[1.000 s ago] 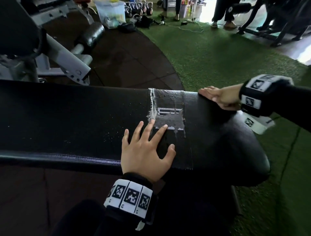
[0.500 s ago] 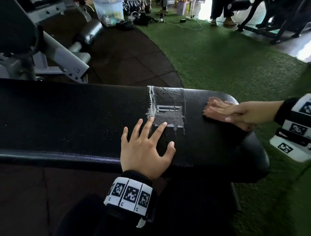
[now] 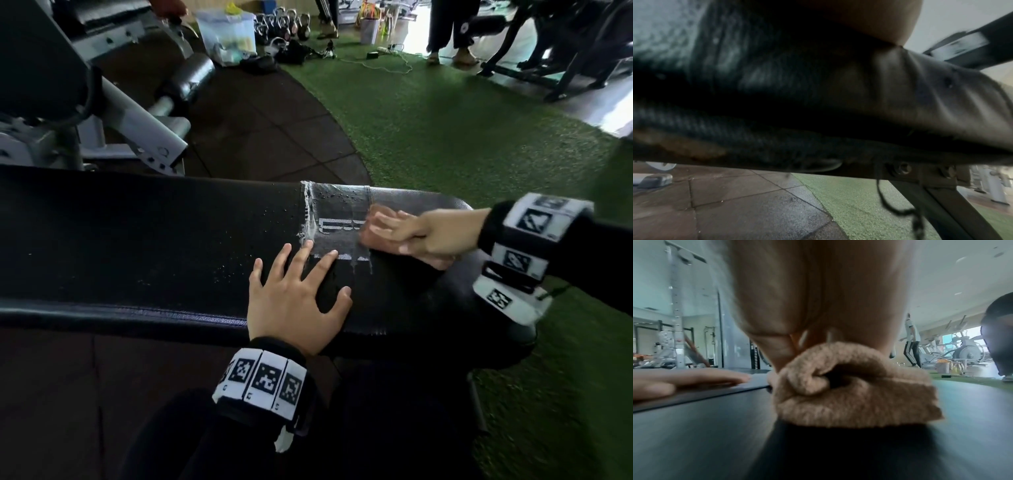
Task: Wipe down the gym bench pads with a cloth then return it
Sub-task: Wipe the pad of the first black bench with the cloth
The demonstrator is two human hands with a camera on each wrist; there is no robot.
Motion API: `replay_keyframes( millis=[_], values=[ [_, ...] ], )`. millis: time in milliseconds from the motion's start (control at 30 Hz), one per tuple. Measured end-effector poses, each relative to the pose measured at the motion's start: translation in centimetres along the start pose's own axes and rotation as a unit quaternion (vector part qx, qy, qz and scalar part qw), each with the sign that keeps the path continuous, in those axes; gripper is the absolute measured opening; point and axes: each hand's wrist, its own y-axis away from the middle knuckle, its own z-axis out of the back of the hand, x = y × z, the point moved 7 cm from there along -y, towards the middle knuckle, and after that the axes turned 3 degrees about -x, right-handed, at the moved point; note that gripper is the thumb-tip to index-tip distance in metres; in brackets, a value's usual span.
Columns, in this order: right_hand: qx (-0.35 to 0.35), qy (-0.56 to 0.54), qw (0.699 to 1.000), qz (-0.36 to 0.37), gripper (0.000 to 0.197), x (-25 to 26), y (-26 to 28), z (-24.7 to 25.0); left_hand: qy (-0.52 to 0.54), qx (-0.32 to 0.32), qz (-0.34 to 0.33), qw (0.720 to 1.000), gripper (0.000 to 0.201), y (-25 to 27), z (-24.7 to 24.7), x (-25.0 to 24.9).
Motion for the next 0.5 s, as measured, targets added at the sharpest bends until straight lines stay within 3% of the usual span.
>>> replay_keyframes(
  millis=[100, 167, 333, 433, 500],
  values=[
    [0.026, 0.012, 0.999, 0.016, 0.055, -1.3, 2.4, -1.5, 0.007, 0.008, -0.001, 1.0, 0.066, -0.1, -0.2, 0.1],
    [0.018, -0.005, 1.0, -0.023, 0.056, -3.3, 3.7, -1.3, 0.009, 0.016, -0.003, 1.0, 0.067, -0.2, -0.2, 0.1],
    [-0.085, -0.116, 0.978, -0.148, 0.045, -7.6, 4.5, 1.1, 0.028, 0.066, -0.032, 0.997, 0.068, -0.3, -0.4, 0.5],
    [-0.075, -0.119, 0.973, -0.185, 0.044, -9.3, 3.1, 2.1, 0.018, 0.059, -0.04, 0.997, 0.071, -0.5, 0.7, 2.5],
    [-0.091, -0.107, 0.972, -0.19, 0.046, -9.6, 1.8, 3.1, -0.012, 0.057, -0.011, 0.998, 0.076, -0.6, 1.4, 5.2]
  ],
)
